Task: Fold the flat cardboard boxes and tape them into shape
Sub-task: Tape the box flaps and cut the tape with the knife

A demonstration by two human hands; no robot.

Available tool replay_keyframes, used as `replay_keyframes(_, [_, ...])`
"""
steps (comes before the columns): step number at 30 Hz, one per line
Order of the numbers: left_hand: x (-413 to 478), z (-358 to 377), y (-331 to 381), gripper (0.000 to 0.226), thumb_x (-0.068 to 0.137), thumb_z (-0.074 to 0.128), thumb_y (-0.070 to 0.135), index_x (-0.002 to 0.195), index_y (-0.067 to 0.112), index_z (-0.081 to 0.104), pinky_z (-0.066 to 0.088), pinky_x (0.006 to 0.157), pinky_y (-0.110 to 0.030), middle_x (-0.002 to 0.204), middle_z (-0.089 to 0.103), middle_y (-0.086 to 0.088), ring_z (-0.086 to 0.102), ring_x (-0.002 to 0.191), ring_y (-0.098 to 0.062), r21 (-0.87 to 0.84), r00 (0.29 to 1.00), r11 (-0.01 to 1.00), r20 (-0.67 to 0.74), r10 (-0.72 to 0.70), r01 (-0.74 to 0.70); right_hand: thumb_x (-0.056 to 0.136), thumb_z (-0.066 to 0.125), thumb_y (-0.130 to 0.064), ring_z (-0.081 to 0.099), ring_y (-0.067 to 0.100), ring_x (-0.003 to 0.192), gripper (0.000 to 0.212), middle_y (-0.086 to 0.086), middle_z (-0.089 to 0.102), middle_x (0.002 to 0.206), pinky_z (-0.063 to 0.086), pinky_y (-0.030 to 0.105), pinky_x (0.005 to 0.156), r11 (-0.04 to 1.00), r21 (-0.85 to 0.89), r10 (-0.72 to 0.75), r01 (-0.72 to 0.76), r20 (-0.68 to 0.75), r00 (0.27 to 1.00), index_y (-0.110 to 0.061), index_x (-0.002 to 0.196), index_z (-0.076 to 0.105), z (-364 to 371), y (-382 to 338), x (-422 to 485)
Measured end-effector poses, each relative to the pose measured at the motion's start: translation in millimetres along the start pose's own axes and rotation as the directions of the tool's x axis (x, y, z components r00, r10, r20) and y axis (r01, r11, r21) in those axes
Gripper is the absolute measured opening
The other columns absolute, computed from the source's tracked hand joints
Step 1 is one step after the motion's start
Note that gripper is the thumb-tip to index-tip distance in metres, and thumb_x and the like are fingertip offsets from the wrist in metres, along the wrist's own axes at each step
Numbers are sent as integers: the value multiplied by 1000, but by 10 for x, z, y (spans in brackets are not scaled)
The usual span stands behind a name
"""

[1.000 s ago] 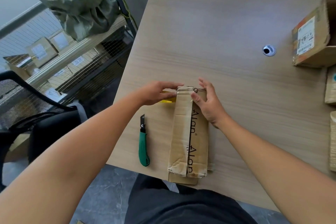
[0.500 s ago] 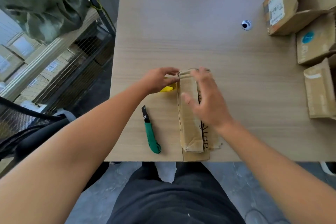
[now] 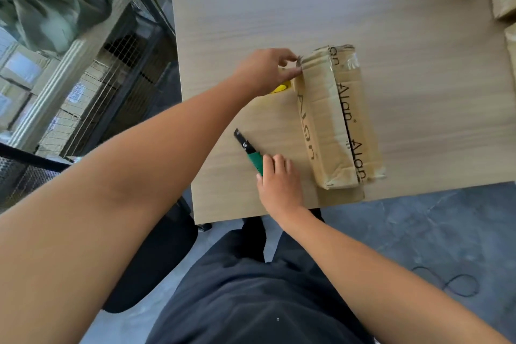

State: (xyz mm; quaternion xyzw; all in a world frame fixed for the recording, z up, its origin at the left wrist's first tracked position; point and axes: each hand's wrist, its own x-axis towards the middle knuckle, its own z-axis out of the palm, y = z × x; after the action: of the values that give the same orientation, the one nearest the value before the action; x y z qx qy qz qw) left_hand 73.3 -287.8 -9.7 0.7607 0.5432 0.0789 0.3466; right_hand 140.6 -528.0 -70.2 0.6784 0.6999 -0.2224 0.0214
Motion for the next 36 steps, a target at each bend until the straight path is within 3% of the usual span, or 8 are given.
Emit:
replay_keyframes(4, [-40,-19,9,46,94,56,63,130,35,64,48,89,-31,124,69,10,63,110,-15,40,1000,999,17,11,-12,98,51,-19,52,27,94,30,12,51,112,46,38,76,965,246,88,-89,15,996,-3,123,49,-161,61,-17])
replay_keyframes(10, [-81,-29,0,42,95,58,58,128,34,65,50,90,-33,123,70,7,64,109,-18,-3,999,1000,45,-3,3,106,42,-45,49,5,70,22,-11,48,81,38,17,62,731,683,97,2,-107,990,-24,102,49,-925,194,-534])
replay_keyframes(14, [-84,37,15,42,95,60,55,127,29,67,52,93,-35,122,71,4,65,109,-20,-64,999,998,36,-17,19,104,36,-42,50,16,101,33,-9,55,101,39,25,90,874,485,202,28,-415,887,-16,105,56,-1434,198,-72])
replay_keyframes(18, [-89,33,27,45,94,61,54,126,23,67,53,88,-34,122,70,3,67,103,-19,-106,998,993,32,-46,50,107,36,-34,24,29,151,54,17,31,162,18,43,124,919,341,255,-199,-128,959,6,141,48,-1539,274,540])
replay_keyframes(22, [-179,-24,-76,36,95,60,44,123,23,65,54,63,-26,113,70,8,71,61,-13,-194,997,979,55,-52,62,107,36,-34,14,26,155,53,15,18,167,13,45,126,936,272,260,-223,-109,959,10,129,57,-1398,365,618])
replay_keyframes(30, [-272,-19,-191,33,91,68,41,120,24,66,52,55,-23,107,64,4,69,60,-15,-206,995,976,81,-52,67,106,27,-37,6,29,156,60,18,6,168,3,50,126,956,137,250,-258,77,965,8,122,64,-1494,293,663])
replay_keyframes(34, [-156,-34,-82,31,87,67,41,114,26,71,57,65,-26,99,72,4,68,62,-13,-133,986,982,118,-122,137,106,27,-34,11,32,153,61,18,7,167,10,49,125,950,73,297,-302,77,952,11,122,64,-1517,244,722])
replay_keyframes(36, [-118,-57,-59,24,85,68,36,106,26,73,49,51,-19,88,74,7,63,48,-10,-166,979,972,143,-145,169,106,28,-33,16,33,150,60,17,9,166,15,47,124,946,28,320,-322,67,945,13,124,63,-1524,194,752])
